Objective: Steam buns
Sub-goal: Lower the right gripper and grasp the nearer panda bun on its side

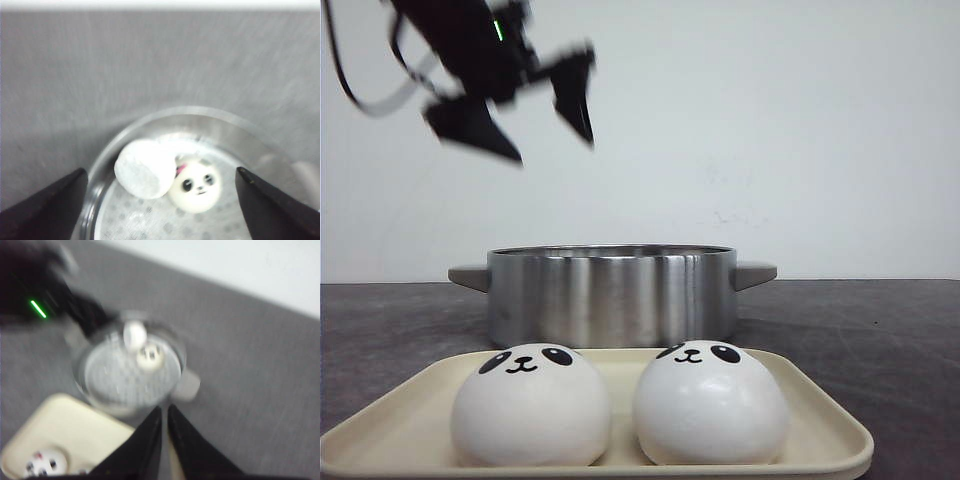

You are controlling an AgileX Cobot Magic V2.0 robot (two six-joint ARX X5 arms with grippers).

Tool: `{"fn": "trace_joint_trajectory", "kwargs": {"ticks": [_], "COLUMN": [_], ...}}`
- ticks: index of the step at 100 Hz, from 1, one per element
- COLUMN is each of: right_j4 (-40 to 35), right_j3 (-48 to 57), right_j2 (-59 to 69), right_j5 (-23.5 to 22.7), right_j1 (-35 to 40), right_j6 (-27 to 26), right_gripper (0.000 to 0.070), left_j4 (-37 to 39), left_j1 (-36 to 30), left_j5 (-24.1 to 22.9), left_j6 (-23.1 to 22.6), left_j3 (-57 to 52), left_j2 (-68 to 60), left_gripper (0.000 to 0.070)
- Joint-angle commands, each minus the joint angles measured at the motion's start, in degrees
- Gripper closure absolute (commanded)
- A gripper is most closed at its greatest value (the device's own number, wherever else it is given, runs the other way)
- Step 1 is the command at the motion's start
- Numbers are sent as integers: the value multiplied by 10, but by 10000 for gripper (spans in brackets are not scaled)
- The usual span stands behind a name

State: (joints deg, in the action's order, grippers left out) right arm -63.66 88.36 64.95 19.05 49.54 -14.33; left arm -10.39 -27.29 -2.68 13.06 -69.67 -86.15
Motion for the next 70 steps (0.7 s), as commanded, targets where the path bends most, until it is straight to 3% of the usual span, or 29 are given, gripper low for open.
{"fn": "trace_joint_trajectory", "kwargs": {"ticks": [1,11,22,26,35,40,70], "right_j4": [21,73,151,176,212,219,244], "right_j3": [-53,-151,-264,-295,-341,-354,-357], "right_j2": [9,9,14,17,30,39,110], "right_j5": [-19,-80,-183,-216,-269,-278,-281], "right_j1": [6,6,7,8,16,22,58], "right_j6": [-47,-99,-171,-197,-240,-249,-256], "right_gripper": [686,686,672,609,379,324,325], "left_j4": [-26,-81,-131,-144,-164,-170,-189], "left_j1": [-7,-12,-17,-17,-17,-17,-17], "left_j5": [1,1,1,1,1,1,1], "left_j6": [1,0,0,-1,-2,-2,-1], "left_j3": [-12,-12,-12,-12,-12,-12,-12], "left_j2": [28,95,170,196,252,280,387], "left_gripper": [150,150,150,150,150,150,150]}}
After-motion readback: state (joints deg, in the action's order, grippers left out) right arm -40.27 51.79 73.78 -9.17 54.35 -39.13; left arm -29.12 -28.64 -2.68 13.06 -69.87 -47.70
